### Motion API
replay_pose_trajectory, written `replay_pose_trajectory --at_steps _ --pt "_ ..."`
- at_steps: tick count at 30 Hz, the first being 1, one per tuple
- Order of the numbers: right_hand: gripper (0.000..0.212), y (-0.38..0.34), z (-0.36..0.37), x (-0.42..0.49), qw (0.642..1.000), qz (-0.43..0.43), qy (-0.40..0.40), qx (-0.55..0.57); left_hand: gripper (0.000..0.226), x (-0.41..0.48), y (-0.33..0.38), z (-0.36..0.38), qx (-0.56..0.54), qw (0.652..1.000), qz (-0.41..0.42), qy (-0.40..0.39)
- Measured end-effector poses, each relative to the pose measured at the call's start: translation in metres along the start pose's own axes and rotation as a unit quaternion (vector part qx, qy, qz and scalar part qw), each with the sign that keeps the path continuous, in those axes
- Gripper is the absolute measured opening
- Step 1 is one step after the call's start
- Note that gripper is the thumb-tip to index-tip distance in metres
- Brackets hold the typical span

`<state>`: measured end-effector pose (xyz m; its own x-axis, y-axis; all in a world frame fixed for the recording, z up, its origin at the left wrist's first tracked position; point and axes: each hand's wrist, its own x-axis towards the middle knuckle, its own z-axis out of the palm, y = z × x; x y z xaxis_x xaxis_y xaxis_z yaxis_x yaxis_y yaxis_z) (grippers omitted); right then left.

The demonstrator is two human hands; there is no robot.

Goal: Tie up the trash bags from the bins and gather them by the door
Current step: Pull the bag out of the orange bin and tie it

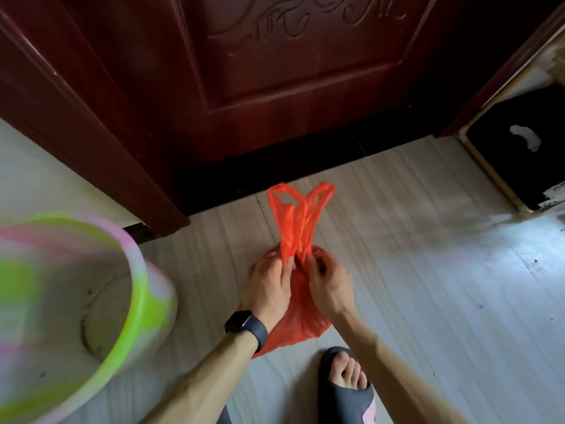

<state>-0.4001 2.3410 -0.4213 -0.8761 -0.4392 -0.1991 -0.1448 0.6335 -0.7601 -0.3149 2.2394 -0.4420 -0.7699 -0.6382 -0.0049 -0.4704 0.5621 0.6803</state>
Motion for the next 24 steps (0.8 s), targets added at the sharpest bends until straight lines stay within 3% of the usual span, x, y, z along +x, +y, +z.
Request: replay_pose_trajectory --at_steps 6,11,15,18,20,22,24 --pt "0.018 -0.005 -0.007 0.012 0.994 0.073 -0.077 0.032 0.041 0.012 -0.009 -0.001 0.158 0.977 0.141 0.003" --pt "0.015 -0.004 -0.010 0.018 0.990 0.085 -0.109 0.010 0.027 0.023 -0.008 -0.005 0.250 0.932 0.263 0.020" --pt "0.030 -0.013 -0.017 0.017 0.950 0.139 -0.170 0.224 0.026 0.027 0.007 -0.005 0.294 0.917 0.267 0.039" --pt "0.053 -0.010 -0.015 0.021 0.969 0.150 -0.153 0.126 0.023 0.025 0.017 -0.001 0.329 0.899 0.288 0.026" --pt "0.057 -0.010 -0.016 0.024 0.974 0.172 -0.125 0.078 0.016 0.023 0.021 -0.002 0.322 0.899 0.296 0.021" --pt "0.052 -0.012 -0.016 0.026 0.969 0.200 -0.114 0.086 0.006 0.023 0.016 -0.004 0.280 0.914 0.293 0.019" --pt "0.040 -0.013 -0.018 0.028 0.949 0.246 -0.098 0.171 0.015 0.022 0.007 -0.007 0.222 0.934 0.280 0.007"
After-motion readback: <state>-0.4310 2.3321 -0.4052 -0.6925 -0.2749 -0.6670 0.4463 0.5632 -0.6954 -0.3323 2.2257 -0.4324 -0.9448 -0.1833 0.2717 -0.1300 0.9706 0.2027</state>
